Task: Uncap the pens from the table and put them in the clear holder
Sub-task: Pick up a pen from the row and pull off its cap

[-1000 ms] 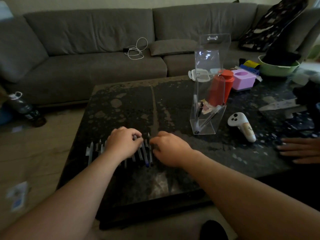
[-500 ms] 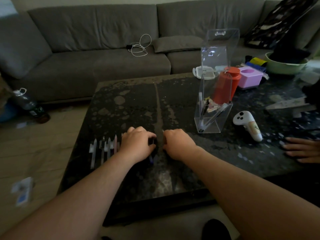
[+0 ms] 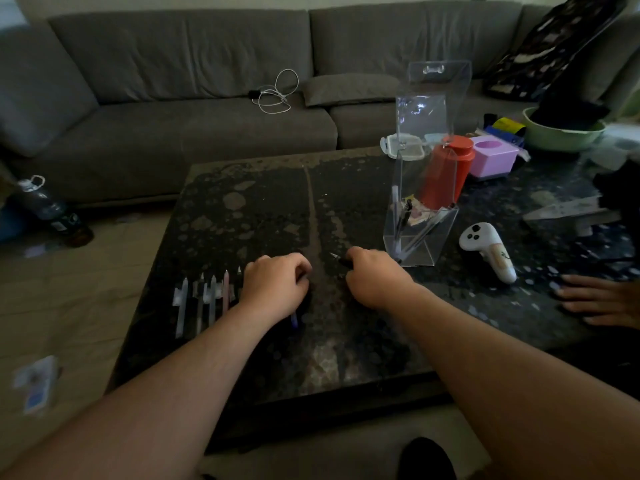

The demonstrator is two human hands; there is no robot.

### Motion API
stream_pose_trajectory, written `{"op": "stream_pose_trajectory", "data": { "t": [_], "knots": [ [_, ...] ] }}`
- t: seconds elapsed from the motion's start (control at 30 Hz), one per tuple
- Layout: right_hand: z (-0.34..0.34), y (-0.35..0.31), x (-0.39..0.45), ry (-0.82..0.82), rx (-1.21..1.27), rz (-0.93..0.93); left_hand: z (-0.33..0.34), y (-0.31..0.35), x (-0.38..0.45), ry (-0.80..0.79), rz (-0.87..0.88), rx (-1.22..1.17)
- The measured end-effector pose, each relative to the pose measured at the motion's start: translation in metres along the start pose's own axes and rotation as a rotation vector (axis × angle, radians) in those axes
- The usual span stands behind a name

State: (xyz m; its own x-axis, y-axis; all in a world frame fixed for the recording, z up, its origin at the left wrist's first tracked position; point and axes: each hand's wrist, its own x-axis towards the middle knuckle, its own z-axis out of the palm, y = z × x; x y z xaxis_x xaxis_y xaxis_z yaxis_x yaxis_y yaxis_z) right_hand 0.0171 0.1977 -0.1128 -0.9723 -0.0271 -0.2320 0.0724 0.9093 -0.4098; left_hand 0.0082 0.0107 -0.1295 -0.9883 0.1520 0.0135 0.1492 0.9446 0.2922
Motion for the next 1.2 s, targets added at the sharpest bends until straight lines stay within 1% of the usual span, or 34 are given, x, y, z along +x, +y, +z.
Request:
{"op": "stream_pose_trajectory", "data": {
  "t": [0.07, 0.13, 0.2, 0.27, 0.37, 0.5, 0.63, 0.8, 0.9, 1.0, 1.1, 1.2],
  "knots": [
    [-0.003, 0.002, -0.001, 0.041, 0.029, -0.023, -0.001, -0.002, 0.002, -0.005, -0.022, -0.188],
    [-0.005, 0.004, -0.002, 0.098, 0.075, -0.065, -0.001, -0.003, 0.004, 0.000, -0.032, -0.327],
    [-0.004, 0.005, -0.002, 0.180, 0.079, -0.121, -0.001, -0.003, 0.004, 0.031, -0.038, -0.416],
    [-0.003, 0.005, -0.003, 0.277, 0.029, -0.161, -0.002, -0.002, 0.004, 0.083, -0.039, -0.457],
    [-0.003, 0.003, -0.005, 0.323, 0.018, -0.175, -0.003, -0.001, 0.003, 0.117, -0.038, -0.468],
    [-0.004, 0.003, -0.005, 0.355, 0.015, -0.205, -0.002, 0.001, 0.002, 0.116, -0.031, -0.429],
    [-0.004, 0.002, -0.007, 0.348, -0.007, -0.192, -0.003, 0.004, 0.000, 0.154, -0.024, -0.395],
    [-0.003, 0.002, -0.007, 0.329, -0.022, -0.210, -0.006, 0.006, -0.002, 0.188, 0.048, -0.374],
    [-0.002, -0.002, -0.009, 0.355, -0.018, -0.246, -0.005, 0.006, -0.002, 0.209, 0.096, -0.406],
    [-0.002, -0.007, -0.012, 0.397, -0.004, -0.311, -0.005, 0.002, -0.002, 0.219, 0.087, -0.453],
    [-0.003, -0.010, -0.014, 0.446, -0.049, -0.322, -0.004, -0.004, 0.000, 0.211, 0.076, -0.393],
    [-0.004, -0.013, -0.016, 0.449, -0.089, -0.337, -0.006, -0.007, -0.001, 0.200, 0.077, -0.350]
  ]
}}
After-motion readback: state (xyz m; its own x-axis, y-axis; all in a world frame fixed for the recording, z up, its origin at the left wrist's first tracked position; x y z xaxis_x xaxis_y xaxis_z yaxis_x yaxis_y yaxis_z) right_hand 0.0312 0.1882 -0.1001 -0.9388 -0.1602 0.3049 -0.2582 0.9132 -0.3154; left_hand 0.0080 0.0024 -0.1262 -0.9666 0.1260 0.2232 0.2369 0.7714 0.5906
